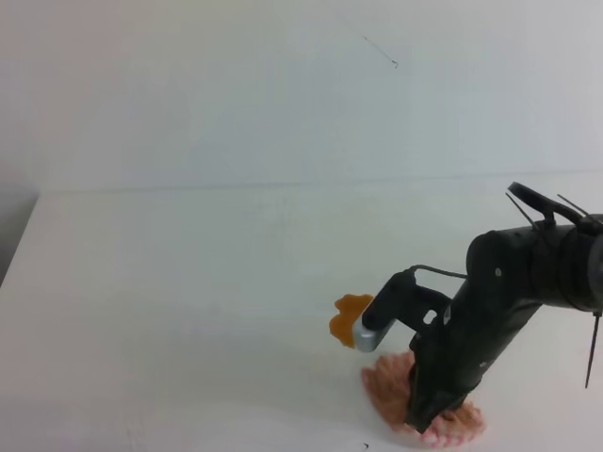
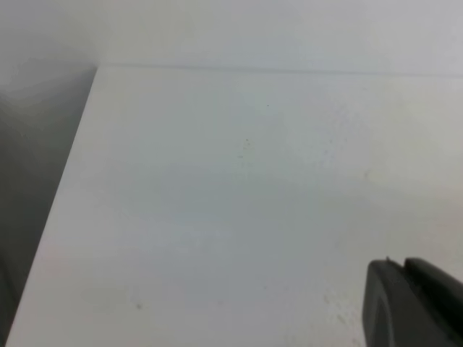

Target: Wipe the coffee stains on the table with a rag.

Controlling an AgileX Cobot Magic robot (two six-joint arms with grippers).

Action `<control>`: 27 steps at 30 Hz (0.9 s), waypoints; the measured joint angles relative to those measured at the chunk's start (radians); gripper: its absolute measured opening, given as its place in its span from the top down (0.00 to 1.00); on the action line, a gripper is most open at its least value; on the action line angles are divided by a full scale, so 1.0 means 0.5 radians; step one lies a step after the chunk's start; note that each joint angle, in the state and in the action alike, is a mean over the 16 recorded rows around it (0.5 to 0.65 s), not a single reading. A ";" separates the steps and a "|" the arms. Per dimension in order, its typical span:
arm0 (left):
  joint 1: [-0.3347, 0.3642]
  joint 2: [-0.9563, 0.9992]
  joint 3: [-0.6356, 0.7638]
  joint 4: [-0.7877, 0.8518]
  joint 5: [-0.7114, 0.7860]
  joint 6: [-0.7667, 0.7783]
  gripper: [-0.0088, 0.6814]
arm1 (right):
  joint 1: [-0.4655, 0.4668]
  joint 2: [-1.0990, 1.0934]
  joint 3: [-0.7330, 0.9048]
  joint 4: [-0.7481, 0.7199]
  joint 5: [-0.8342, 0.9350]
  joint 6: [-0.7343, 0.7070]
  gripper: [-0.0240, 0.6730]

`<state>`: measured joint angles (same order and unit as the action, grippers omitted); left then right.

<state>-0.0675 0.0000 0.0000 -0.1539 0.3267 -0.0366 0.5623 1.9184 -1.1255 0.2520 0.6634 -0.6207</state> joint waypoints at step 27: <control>0.000 0.000 0.000 0.000 0.000 -0.001 0.99 | -0.179 0.564 -1.213 -0.513 0.164 0.424 0.96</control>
<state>-0.0675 0.0000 0.0000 -0.1539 0.3267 -0.0369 0.4727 2.2003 -1.7322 -0.0046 0.7453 -0.4089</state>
